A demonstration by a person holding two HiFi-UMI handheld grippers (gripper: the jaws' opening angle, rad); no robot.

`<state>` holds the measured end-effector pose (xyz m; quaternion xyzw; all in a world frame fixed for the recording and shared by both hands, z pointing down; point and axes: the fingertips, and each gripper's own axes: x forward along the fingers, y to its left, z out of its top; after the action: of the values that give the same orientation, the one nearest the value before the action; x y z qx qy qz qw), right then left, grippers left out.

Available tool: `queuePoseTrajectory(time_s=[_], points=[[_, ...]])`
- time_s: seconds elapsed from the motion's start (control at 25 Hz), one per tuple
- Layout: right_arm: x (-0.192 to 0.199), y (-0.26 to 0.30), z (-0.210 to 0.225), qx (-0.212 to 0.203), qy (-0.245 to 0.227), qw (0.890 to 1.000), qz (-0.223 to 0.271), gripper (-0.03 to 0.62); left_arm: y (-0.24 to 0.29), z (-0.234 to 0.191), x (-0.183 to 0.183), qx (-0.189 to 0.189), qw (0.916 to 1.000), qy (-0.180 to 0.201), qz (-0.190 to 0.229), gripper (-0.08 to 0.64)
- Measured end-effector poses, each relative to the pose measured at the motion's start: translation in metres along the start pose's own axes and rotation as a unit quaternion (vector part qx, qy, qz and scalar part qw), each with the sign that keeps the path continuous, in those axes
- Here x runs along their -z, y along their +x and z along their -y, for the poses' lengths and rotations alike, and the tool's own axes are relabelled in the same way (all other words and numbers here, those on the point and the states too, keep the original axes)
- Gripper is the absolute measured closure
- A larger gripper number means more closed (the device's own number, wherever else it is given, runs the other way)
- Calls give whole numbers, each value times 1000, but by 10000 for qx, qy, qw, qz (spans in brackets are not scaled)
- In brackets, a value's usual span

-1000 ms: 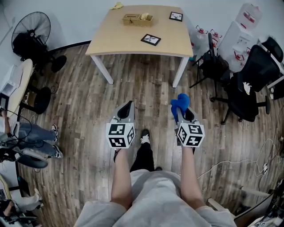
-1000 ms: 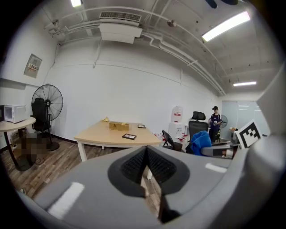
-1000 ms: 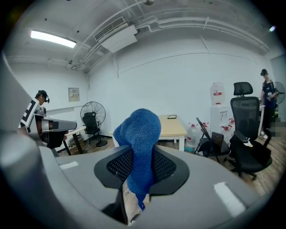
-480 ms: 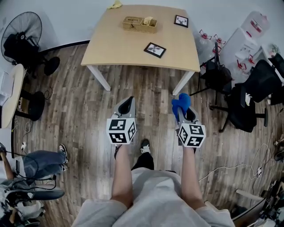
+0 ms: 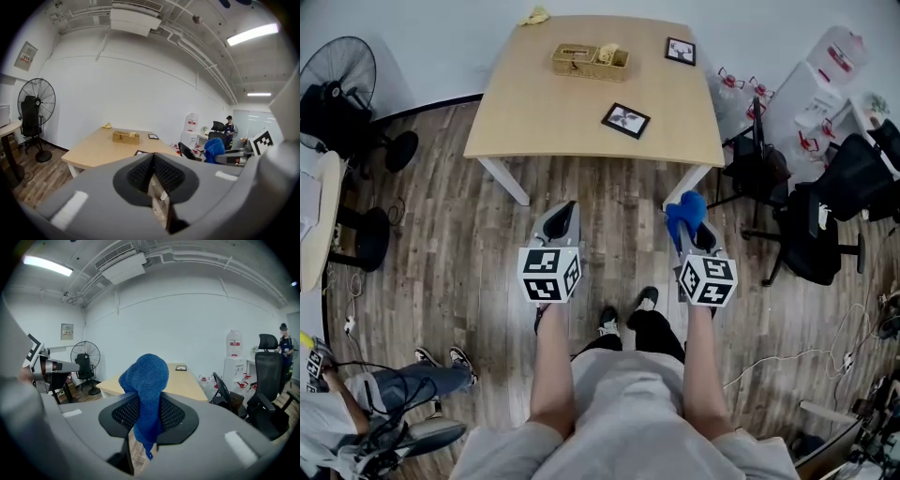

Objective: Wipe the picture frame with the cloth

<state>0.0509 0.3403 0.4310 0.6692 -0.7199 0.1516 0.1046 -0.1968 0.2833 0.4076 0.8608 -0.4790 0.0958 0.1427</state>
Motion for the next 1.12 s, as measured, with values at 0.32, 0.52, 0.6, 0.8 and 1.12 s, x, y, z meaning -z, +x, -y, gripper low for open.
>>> queuePoseTrajectory(time_s=[0.32,0.52,0.6,0.8,1.12], points=[[-15,62,27,37,107,9999,78,496,55,-22,-13,-57,9999,143,-55,508],[-39,126,44,-47,176,9997,186,495,109,-43,-33,-143,9996,243,-69,508],[-49,154,52,-111,177,9996,184,497,135,-52,-42,-190,9995,237,-90,508],[-83,233,75,-346,30,9993,137,497,212,-67,-61,-255,9990,230,-287,508],[-128,349,108,-747,-468,9961,-29,497,329,-91,-68,-241,9960,136,-847,508]])
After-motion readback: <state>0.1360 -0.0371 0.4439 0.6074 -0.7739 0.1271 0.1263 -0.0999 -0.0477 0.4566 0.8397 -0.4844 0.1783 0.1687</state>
